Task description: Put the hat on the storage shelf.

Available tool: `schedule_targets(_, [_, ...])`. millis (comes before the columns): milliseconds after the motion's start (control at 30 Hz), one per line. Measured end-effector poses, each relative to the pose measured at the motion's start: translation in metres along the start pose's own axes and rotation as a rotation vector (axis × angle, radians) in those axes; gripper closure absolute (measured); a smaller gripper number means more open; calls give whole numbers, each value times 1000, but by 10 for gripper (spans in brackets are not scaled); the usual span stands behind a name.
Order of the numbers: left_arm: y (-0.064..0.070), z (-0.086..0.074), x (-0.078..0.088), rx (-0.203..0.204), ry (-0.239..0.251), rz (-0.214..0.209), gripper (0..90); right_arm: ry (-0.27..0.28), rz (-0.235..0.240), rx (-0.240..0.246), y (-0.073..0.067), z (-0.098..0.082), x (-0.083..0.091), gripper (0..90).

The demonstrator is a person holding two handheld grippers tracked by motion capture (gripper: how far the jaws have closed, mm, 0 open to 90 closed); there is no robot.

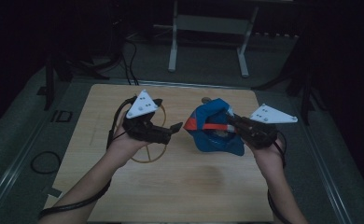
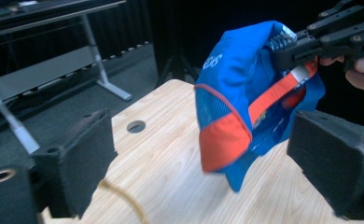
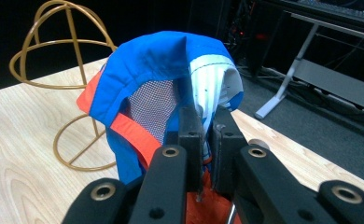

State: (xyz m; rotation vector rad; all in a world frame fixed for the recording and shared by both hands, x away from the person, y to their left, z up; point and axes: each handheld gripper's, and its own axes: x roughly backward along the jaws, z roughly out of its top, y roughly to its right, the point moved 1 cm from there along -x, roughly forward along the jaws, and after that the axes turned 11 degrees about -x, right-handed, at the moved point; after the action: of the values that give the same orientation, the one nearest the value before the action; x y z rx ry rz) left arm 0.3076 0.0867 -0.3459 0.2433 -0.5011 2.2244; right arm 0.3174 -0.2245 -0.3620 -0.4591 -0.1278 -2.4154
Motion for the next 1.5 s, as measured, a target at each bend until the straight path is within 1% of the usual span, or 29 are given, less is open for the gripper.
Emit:
schedule_targets(67, [2, 6, -11, -12, -16, -14, 89, -1, 2, 3, 0, -1, 0, 848])
schedule_targets(133, [5, 10, -19, -23, -19, -24, 90, 0, 11, 2, -2, -2, 0, 848])
schedule_targets(167, [6, 13, -24, -29, -27, -23, 97, -1, 11, 7, -2, -3, 0, 849])
schedule_targets(200, [7, 15, -28, -20, -22, -35, 120, 1, 16, 7, -4, -4, 1, 848])
schedule_targets(233, [8, 16, -31, -15, -15, -44, 120, 1, 16, 7, -4, -4, 1, 848])
schedule_targets(267, [9, 18, -35, -13, -16, -58, 143, 1, 19, 10, -6, -5, 1, 848])
schedule_targets(300, [11, 20, -39, -7, -19, -65, 146, 2, 27, 6, -6, -6, 1, 848])
schedule_targets(333, [12, 21, -41, -8, -20, -67, 146, 2, 27, 6, -6, -6, 1, 848])
schedule_targets(367, [14, 22, -46, -10, -22, -78, 158, 3, 27, 16, -8, -7, 2, 848])
schedule_targets(433, [18, 24, -52, -30, -40, -84, 173, 3, 33, 18, -11, -8, 3, 848])
schedule_targets(467, [19, 24, -55, -39, -44, -99, 211, 5, 36, 22, -12, -9, 4, 848])
schedule_targets(500, [21, 24, -58, -52, -52, -96, 213, 5, 39, 26, -14, -10, 4, 848])
schedule_targets(533, [23, 24, -61, -55, -57, -102, 213, 5, 39, 26, -14, -10, 4, 848])
schedule_targets(567, [23, 24, -61, -55, -57, -102, 213, 5, 39, 26, -14, -10, 4, 848])
schedule_targets(600, [27, 22, -72, -53, -99, -122, 214, 4, 52, 34, -17, -11, 5, 848])
schedule_targets(633, [28, 21, -75, -49, -120, -124, 214, 2, 52, 37, -19, -12, 6, 848])
schedule_targets(733, [32, 18, -83, -50, -142, -140, 242, 4, 57, 41, -20, -13, 6, 848])
schedule_targets(800, [34, 16, -86, -57, -149, -152, 291, 3, 58, 40, -21, -13, 6, 848])
schedule_targets(867, [35, 15, -89, -63, -166, -158, 348, 0, 61, 41, -21, -14, 6, 848])
schedule_targets(967, [37, 15, -93, -61, -186, -172, 438, -3, 55, 44, -22, -16, 4, 848])
schedule_targets(1000, [38, 14, -95, -66, -184, -178, 457, -7, 59, 42, -22, -16, 4, 848])
schedule_targets(1033, [39, 14, -96, -74, -184, -173, 487, -8, 56, 44, -22, -16, 3, 848])
schedule_targets(1100, [41, 14, -99, -79, -190, -182, 552, -9, 59, 39, -21, -17, 2, 847])
schedule_targets(1167, [43, 13, -102, -86, -204, -166, 612, -14, 56, 43, -21, -18, 2, 848])
schedule_targets(1200, [43, 13, -103, -79, -202, -162, 649, -16, 55, 43, -21, -18, 1, 848])
schedule_targets(1300, [44, 12, -104, -71, -190, -144, 813, -18, 50, 42, -22, -19, 1, 848])
schedule_targets(1367, [44, 12, -105, -79, -189, -126, 884, -20, 53, 39, -22, -20, 1, 847])
schedule_targets(1433, [44, 12, -105, -79, -183, -113, 894, -22, 52, 42, -22, -22, 0, 847])
schedule_targets(1500, [44, 11, -105, -91, -191, -111, 897, -22, 59, 35, -22, -24, 0, 846])
